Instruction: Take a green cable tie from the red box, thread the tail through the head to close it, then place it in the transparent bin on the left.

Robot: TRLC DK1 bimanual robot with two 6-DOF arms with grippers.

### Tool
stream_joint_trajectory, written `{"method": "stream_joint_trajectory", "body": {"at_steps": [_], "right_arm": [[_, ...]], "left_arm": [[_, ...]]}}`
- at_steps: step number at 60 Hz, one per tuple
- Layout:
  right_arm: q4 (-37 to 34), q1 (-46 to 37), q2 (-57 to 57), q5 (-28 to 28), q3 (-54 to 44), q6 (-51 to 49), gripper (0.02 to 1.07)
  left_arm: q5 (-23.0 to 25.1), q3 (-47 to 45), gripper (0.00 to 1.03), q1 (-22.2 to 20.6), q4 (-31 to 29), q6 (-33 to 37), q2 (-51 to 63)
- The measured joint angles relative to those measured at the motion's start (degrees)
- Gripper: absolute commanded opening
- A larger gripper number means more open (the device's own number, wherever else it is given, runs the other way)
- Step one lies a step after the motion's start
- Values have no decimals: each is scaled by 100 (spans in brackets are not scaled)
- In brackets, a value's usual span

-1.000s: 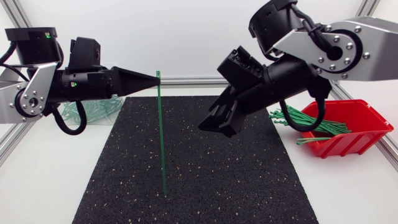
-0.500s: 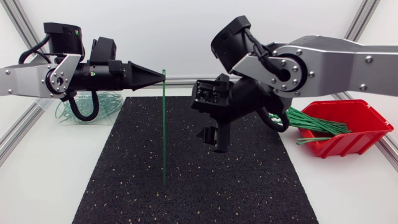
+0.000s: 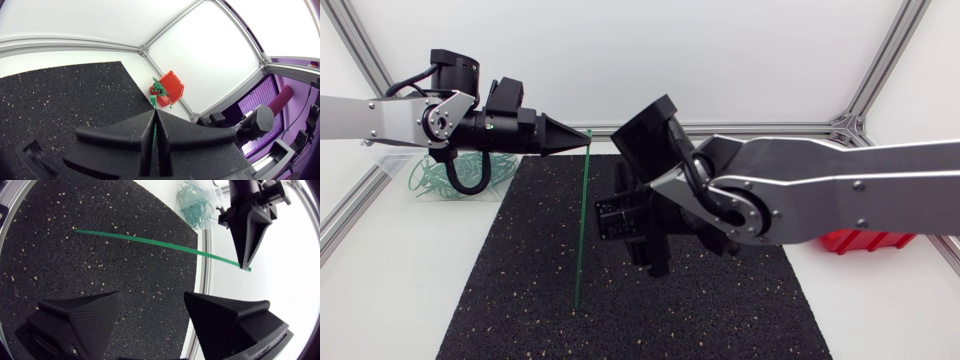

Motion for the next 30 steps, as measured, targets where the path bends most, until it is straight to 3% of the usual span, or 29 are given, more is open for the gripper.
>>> {"method": "stream_joint_trajectory", "body": {"at_steps": [30], "right_arm": [[2302, 839, 468, 780, -1036, -1670, 92]], "left_arm": [[-2, 494, 3, 74, -848, 380, 323]]}}
